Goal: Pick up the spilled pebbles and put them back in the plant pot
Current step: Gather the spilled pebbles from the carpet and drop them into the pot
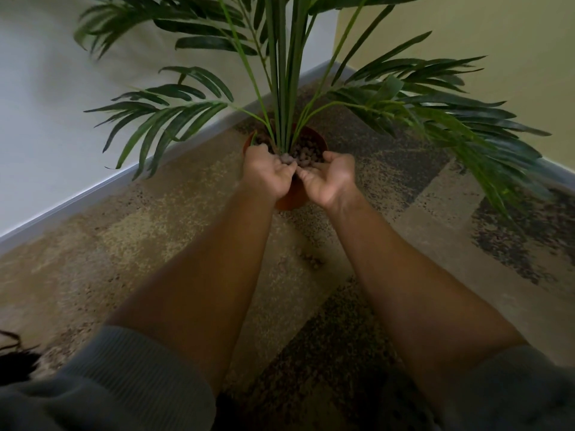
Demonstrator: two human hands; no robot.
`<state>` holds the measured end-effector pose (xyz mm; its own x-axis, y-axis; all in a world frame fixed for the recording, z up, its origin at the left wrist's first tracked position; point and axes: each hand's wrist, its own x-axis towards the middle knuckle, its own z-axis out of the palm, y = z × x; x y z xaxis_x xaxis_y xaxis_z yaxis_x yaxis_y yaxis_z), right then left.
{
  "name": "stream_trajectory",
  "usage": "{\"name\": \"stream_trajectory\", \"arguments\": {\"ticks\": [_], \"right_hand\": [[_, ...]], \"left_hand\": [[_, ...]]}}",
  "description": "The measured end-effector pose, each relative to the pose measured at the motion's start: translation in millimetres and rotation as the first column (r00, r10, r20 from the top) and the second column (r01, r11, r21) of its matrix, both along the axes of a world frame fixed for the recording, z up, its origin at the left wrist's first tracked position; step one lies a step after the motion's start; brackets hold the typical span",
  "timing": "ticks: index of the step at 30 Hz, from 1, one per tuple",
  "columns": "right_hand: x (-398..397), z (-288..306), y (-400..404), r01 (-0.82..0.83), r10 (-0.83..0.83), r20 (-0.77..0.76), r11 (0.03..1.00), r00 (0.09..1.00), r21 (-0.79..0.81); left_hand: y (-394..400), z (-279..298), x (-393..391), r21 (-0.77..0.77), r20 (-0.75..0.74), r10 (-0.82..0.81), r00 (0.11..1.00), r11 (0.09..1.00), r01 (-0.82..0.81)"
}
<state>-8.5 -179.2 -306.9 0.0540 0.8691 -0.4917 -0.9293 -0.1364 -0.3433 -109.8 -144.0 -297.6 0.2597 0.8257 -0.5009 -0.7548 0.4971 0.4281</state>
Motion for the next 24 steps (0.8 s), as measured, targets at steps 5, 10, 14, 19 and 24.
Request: {"name": "stream_trajectory", "arguments": {"ticks": [5,10,14,19,24], "right_hand": [[0,-2,-9,-0.032,0.031,0.004,0.999,0.999,0.013],[1,-10,-16,-0.078,0.083,0.123,0.996,0.989,-0.043],[-1,-16,-26,-0.172,0.206,0.301,0.976,0.931,-0.136],[-3,-32,-40,-0.256,0.407,0.506,0.904,0.76,-0.342],[-3,-68,-53,-0.219,0.575,0.706,0.816,0.414,-0.536]], "left_hand": [[-15,7,-4,0.006,0.005,0.011,1.0,1.0,-0.011],[-22,-13,-14,-0.023,-0.043,0.043,0.998,0.999,-0.044],[-42,-29,-23,0.017,-0.174,0.044,0.984,0.999,-0.042],[-59,-53,-26,-0.062,-0.459,-0.069,0.886,0.997,0.045],[-69,-87,-30,-0.139,-0.727,-0.206,0.655,0.978,0.153]]}}
